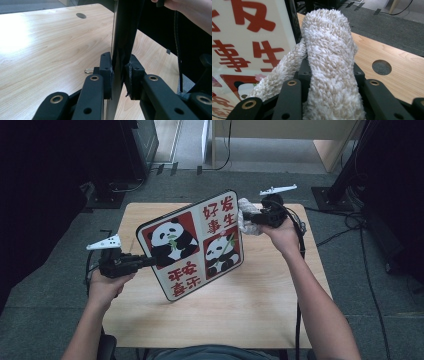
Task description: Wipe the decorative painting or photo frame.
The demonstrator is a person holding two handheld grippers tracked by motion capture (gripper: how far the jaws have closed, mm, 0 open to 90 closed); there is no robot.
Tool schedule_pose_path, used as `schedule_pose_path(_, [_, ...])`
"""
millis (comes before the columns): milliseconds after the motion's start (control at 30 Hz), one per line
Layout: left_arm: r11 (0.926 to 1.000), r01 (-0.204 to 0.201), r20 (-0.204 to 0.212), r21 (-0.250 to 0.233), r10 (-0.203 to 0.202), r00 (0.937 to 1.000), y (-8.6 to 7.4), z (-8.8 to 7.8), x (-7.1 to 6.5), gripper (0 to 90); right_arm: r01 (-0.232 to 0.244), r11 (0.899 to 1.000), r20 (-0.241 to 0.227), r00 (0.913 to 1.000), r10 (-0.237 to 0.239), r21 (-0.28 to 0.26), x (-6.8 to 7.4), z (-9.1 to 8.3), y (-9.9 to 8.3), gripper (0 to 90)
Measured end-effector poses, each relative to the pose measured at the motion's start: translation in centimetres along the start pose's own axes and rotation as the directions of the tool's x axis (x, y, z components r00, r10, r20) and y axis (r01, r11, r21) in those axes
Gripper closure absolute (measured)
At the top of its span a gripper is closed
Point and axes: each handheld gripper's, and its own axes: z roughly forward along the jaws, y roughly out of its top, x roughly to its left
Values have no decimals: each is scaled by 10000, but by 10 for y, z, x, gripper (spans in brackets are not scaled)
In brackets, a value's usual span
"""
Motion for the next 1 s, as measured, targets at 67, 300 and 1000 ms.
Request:
schedule_pose_path(67, [10000, -8, 4, 7, 8, 10000, 0, 0, 0, 785, -44, 10000, 12, 10000, 44, 14, 0, 1, -3, 650])
schedule_pose_path(300, [10000, -29, 0, 17, 29, 10000, 0, 0, 0, 785, -144, 9998, 22, 9999, 144, -137, -1, 4, -12, 651])
schedule_pose_path(1000, [10000, -31, -10, 41, 31, 10000, 0, 0, 0, 785, -404, 9991, 84, 9992, 403, 99, -4, 14, -39, 650])
